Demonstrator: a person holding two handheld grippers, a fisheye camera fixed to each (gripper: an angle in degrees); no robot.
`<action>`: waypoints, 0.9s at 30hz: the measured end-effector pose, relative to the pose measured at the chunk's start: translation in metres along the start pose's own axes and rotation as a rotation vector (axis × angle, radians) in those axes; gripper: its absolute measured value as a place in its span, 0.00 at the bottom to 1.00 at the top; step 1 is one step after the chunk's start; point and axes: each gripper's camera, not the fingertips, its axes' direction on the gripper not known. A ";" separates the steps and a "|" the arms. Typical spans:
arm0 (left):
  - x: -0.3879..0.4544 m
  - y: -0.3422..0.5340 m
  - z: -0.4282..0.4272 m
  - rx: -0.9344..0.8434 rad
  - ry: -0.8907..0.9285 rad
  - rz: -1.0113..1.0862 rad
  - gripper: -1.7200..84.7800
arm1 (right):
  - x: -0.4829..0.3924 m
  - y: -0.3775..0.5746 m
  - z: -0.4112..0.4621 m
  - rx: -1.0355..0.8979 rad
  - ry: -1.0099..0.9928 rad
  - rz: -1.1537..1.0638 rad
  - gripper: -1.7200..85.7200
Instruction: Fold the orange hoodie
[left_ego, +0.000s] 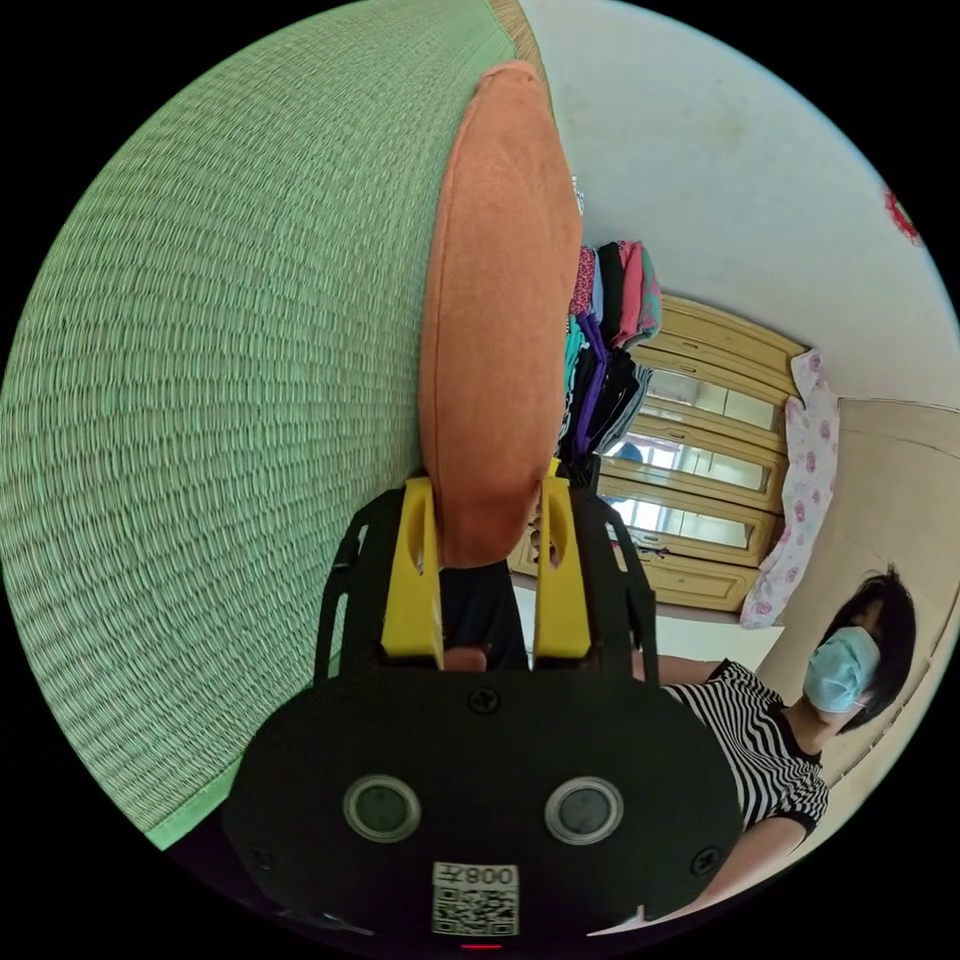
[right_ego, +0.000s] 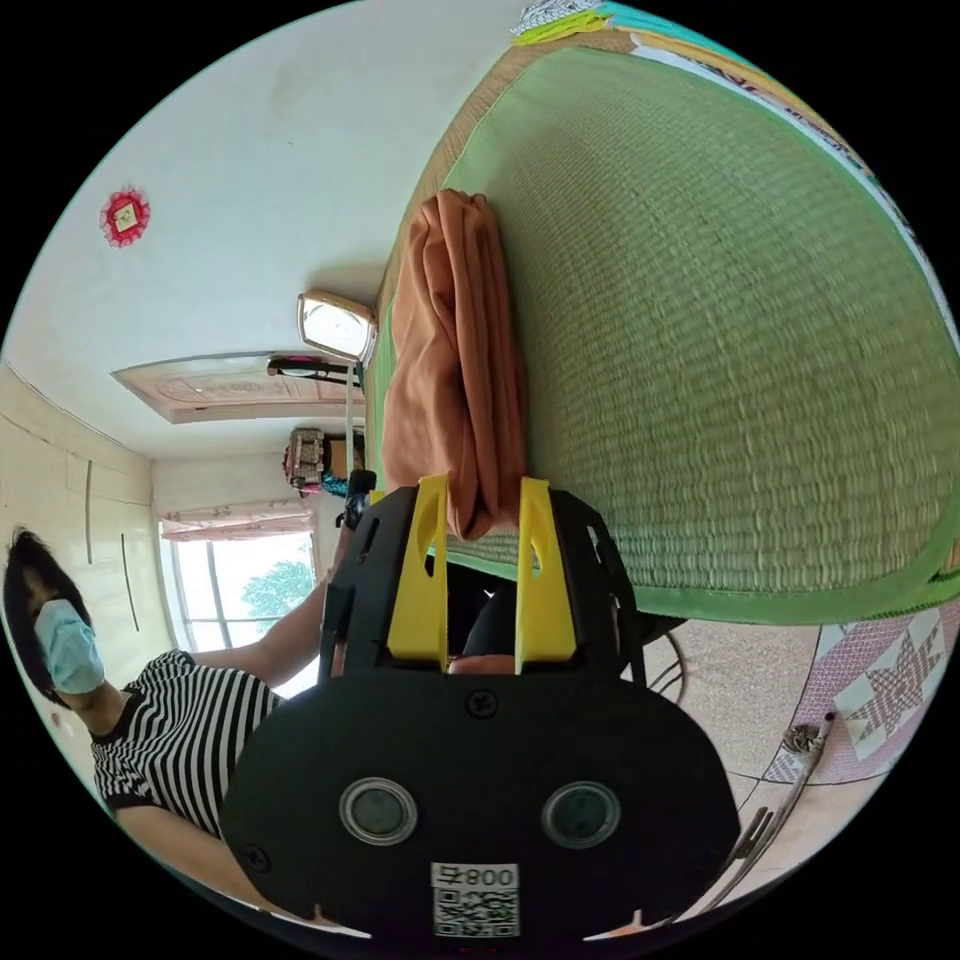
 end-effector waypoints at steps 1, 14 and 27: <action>0.000 -0.001 0.000 -0.007 -0.005 -0.001 0.18 | 0.001 -0.003 0.009 -0.016 0.013 -0.003 0.14; -0.005 0.022 -0.001 -0.013 0.027 0.006 0.12 | 0.028 -0.002 0.040 -0.053 -0.043 0.015 0.09; 0.006 0.032 0.003 0.013 0.142 0.017 0.11 | 0.077 0.030 0.030 0.015 -0.118 0.039 0.13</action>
